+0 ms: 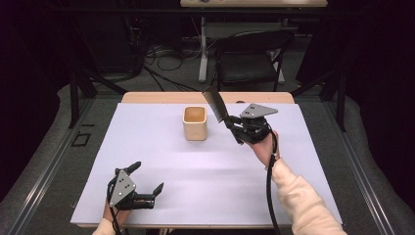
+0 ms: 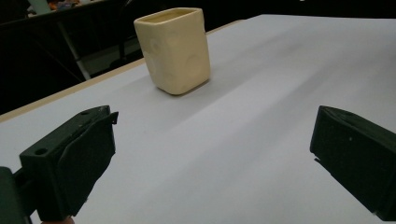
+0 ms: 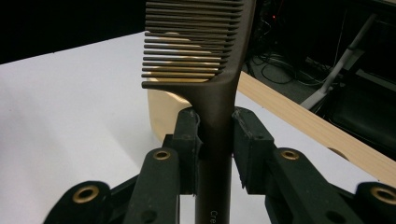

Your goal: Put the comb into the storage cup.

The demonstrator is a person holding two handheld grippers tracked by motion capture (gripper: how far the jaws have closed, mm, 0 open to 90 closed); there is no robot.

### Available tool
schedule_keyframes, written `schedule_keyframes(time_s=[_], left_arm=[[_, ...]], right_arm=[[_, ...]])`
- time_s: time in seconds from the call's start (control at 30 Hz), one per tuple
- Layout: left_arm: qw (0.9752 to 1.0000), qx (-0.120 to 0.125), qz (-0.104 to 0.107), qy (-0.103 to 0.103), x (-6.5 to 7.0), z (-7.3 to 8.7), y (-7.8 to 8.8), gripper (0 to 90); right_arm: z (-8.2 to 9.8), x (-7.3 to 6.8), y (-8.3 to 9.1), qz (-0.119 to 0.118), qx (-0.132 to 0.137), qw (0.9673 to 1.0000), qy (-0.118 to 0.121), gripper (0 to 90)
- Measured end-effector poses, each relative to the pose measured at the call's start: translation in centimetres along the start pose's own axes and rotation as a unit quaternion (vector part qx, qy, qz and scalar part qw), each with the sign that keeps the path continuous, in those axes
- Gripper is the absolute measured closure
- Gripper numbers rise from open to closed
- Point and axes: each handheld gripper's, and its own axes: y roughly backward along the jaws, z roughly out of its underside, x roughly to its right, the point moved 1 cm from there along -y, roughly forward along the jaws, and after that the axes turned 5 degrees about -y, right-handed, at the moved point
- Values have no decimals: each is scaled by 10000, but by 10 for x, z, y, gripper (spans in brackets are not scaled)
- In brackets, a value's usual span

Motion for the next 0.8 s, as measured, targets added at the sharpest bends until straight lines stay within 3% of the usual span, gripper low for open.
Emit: schedule_keyframes(time_s=[0.8], left_arm=[[10000,-9,-4,-6,0,0,0,0]], right_arm=[[-14,3,-17,-1,71,10000,-34,722]])
